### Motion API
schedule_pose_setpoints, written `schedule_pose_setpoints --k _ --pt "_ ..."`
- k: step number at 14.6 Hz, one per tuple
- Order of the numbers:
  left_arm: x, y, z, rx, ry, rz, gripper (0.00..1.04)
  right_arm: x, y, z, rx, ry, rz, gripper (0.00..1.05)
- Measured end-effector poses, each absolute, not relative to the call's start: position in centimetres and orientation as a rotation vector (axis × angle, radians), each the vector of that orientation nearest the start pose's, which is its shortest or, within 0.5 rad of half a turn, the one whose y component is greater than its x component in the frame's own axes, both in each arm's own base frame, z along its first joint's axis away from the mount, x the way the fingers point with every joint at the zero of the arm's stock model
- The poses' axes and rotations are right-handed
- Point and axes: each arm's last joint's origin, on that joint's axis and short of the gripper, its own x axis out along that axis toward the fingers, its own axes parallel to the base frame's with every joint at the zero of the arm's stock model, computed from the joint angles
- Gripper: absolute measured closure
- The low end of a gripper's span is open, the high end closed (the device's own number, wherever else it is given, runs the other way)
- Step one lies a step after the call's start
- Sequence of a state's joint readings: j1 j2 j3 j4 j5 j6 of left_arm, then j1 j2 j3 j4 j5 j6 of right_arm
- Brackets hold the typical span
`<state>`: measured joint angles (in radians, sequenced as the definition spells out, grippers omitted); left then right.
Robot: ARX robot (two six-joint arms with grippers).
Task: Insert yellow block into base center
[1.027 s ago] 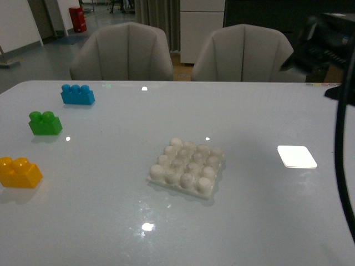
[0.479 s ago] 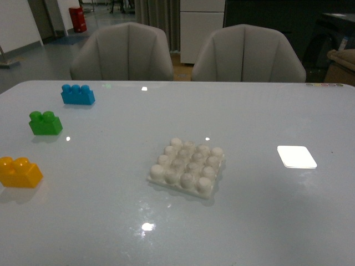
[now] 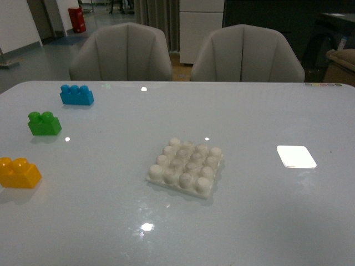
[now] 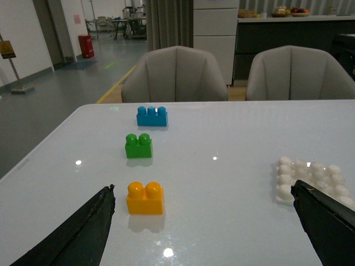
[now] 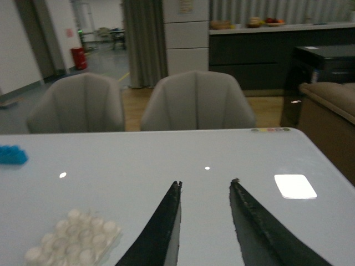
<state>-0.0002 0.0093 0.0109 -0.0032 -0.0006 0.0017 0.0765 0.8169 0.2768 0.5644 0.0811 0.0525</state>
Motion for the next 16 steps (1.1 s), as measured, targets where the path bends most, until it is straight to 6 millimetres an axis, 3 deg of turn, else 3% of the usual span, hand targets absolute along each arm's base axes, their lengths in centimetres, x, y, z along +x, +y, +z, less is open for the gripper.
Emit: schedule_pose_setpoints --k 1,2,4,5,16 --pt "9.8 0.0 16.6 0.002 0.002 0.0 0.07 17.0 0.4 21.6 0.028 -0.02 0.012 0.82" --pt "9.8 0.0 16.6 0.002 0.002 0.0 0.07 16.0 -0.1 19.8 0.01 0.021 -0.013 1.03" --pt "9.8 0.0 16.6 0.002 0.002 0.0 0.07 13.0 -0.1 17.9 0.007 0.002 -0.008 1.03" --pt "9.8 0.0 16.6 0.002 0.002 0.0 0.07 12.6 -0.1 17.6 0.007 0.003 -0.008 1.03" --pt "9.8 0.0 16.6 0.002 0.002 0.0 0.07 11.8 -0.1 17.1 0.006 -0.016 -0.008 1.03"
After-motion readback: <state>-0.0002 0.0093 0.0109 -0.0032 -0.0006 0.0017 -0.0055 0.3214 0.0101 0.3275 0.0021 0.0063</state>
